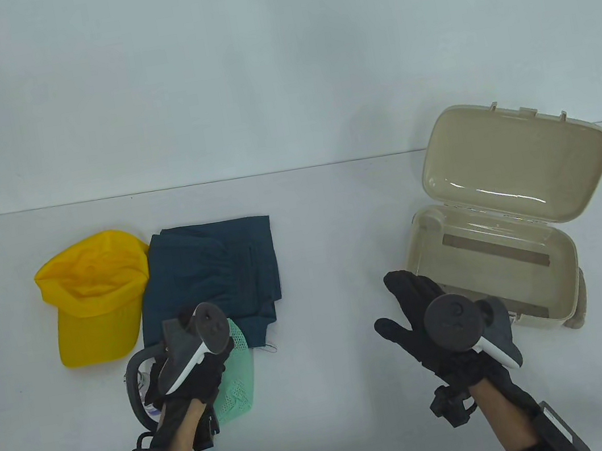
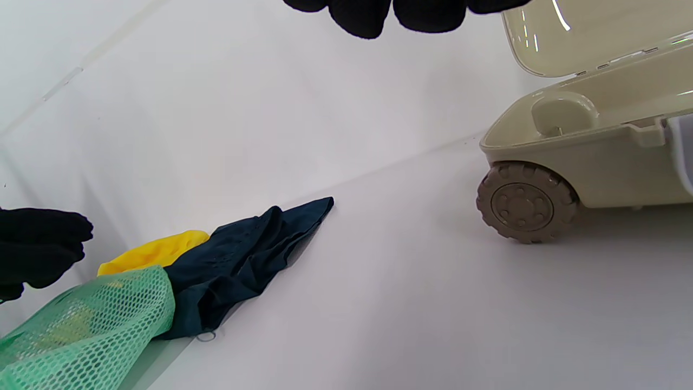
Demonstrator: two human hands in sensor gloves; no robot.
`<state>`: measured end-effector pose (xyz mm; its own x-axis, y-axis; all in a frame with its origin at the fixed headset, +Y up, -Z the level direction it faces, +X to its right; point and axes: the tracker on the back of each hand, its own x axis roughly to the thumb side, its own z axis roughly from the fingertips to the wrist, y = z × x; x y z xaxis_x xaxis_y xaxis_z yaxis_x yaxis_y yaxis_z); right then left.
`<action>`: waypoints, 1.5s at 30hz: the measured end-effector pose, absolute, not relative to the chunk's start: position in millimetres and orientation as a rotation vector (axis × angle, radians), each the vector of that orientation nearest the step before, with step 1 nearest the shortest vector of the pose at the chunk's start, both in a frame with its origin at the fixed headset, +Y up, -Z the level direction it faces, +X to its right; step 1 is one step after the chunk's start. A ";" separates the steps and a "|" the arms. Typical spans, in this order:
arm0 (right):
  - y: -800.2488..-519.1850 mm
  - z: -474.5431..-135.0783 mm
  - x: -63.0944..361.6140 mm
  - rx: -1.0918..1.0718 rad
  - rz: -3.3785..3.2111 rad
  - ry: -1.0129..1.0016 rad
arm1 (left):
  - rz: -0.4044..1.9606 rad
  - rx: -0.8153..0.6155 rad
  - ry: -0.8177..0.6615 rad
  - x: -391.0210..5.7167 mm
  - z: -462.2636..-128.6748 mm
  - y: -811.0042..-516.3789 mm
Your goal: Pack suitcase
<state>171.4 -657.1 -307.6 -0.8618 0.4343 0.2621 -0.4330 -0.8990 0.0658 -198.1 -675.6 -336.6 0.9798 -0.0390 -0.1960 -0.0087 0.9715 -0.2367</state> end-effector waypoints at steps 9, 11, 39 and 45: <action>-660.8 -306.4 164.2 0.413 2.682 0.035 | -0.129 -0.291 0.324 -195.8 -346.3 -699.2; -661.5 -306.3 163.0 0.418 2.687 0.039 | -0.135 -0.287 0.327 -195.2 -346.5 -702.1; -639.9 -300.1 153.4 0.485 2.612 -0.002 | 0.240 -0.055 0.013 -167.2 -315.2 -643.3; -626.6 -275.6 129.9 0.693 2.622 -0.103 | 0.536 -0.058 -0.006 -155.4 -322.0 -628.0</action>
